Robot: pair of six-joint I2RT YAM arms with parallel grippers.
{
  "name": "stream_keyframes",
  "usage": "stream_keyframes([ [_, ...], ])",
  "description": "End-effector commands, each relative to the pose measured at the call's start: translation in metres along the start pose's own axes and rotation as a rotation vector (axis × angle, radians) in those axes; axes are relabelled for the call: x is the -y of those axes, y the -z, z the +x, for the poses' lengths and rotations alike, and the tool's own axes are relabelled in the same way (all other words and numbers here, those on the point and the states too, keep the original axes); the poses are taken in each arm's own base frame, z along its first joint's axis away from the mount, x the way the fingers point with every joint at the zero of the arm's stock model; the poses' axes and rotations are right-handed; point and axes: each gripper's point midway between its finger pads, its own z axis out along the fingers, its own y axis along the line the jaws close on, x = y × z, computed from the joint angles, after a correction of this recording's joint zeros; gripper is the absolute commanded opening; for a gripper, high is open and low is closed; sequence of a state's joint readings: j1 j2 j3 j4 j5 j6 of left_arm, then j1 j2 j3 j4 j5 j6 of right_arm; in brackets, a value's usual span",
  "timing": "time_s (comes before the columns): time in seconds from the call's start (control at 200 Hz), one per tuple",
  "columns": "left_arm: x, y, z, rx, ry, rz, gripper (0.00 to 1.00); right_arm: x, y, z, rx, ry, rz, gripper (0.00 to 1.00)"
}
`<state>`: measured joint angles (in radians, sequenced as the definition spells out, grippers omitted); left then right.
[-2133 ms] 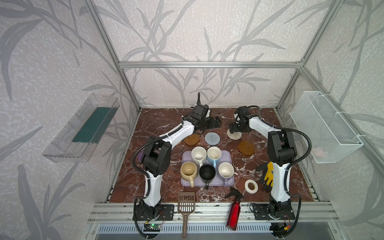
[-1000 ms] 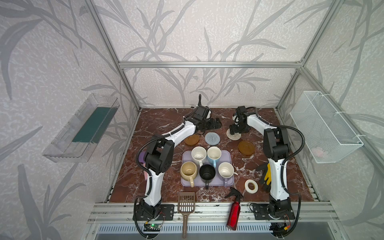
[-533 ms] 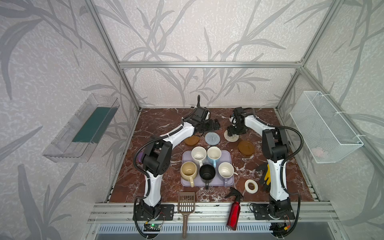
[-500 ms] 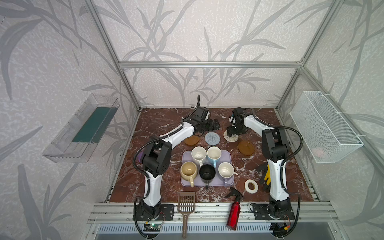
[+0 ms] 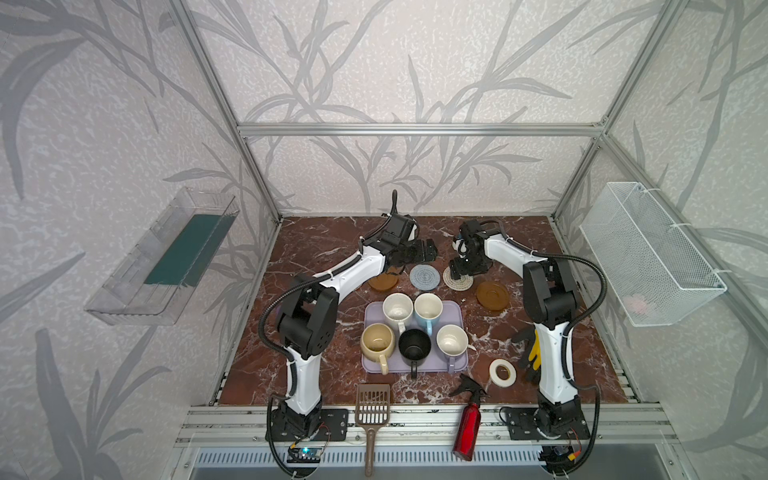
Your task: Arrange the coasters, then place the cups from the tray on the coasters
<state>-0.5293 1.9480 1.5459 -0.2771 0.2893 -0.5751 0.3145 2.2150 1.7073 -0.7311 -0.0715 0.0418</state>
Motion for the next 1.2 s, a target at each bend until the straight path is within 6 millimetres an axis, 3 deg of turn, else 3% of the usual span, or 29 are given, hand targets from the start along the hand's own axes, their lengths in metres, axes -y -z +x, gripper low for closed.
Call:
stream_keyframes([
  [0.0,0.009,0.02,-0.009,0.04,-0.026,0.007,0.99,-0.003,-0.001,0.024,-0.08,-0.004,0.003,0.79],
  [0.35,0.009,0.02,-0.009,0.043,-0.026,0.01,0.99,-0.002,0.018,0.002,0.005,0.002,0.022,0.82],
  [0.56,0.011,0.023,-0.011,0.049,-0.026,0.012,0.99,0.0,0.046,-0.022,0.097,0.001,0.046,0.84],
  [0.72,0.015,0.033,-0.016,0.075,-0.021,0.016,0.99,-0.005,0.072,-0.03,0.168,0.001,0.038,0.9],
  [0.935,0.02,0.055,-0.02,0.108,-0.003,0.021,0.99,-0.007,0.116,-0.019,0.271,-0.005,0.044,0.96],
  [0.98,0.023,0.059,-0.019,0.108,0.003,0.029,0.99,-0.007,0.127,-0.013,0.291,-0.009,0.048,1.0],
  [1.195,0.039,0.081,-0.014,0.116,0.001,0.068,1.0,0.002,0.178,0.029,0.391,-0.049,0.092,0.99],
])
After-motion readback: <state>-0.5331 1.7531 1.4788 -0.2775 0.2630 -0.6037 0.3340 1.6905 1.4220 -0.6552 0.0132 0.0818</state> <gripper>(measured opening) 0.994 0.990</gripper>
